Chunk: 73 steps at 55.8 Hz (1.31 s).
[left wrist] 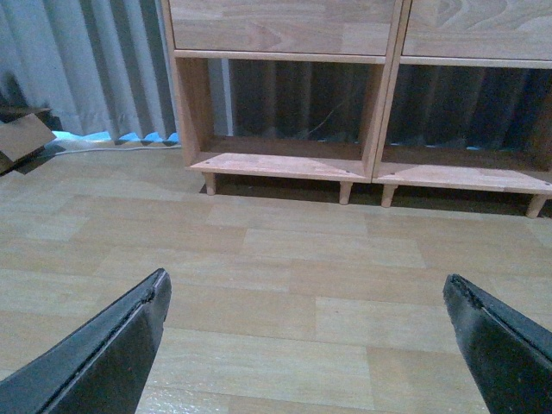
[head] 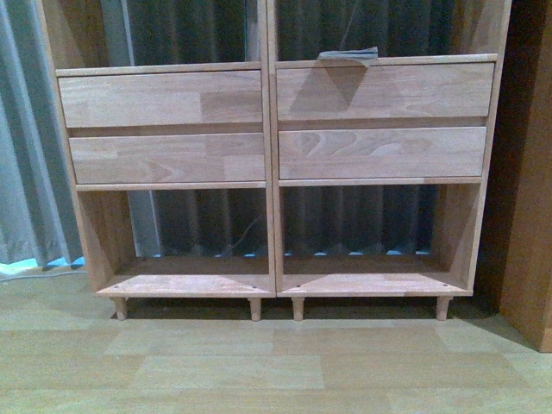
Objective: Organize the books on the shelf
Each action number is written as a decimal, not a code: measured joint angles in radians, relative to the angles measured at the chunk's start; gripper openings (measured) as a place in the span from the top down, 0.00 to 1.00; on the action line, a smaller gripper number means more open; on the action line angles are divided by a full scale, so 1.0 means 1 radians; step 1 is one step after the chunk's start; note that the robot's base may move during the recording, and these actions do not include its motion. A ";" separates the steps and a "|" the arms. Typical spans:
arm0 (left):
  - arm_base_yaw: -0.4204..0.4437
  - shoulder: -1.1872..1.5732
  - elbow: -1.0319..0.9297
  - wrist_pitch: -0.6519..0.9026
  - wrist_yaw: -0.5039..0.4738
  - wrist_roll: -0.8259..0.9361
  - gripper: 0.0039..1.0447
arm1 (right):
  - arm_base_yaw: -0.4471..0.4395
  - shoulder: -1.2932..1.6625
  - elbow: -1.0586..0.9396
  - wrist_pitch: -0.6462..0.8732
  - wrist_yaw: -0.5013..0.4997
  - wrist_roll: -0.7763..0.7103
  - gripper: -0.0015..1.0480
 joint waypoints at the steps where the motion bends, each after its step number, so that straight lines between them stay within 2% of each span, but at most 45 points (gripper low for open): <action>1: 0.000 0.000 0.000 0.000 0.000 0.000 0.07 | 0.000 0.000 0.000 0.000 0.000 0.000 0.07; 73: 0.000 0.000 0.000 0.000 0.000 0.000 0.07 | 0.000 0.000 0.000 0.000 0.000 0.000 0.07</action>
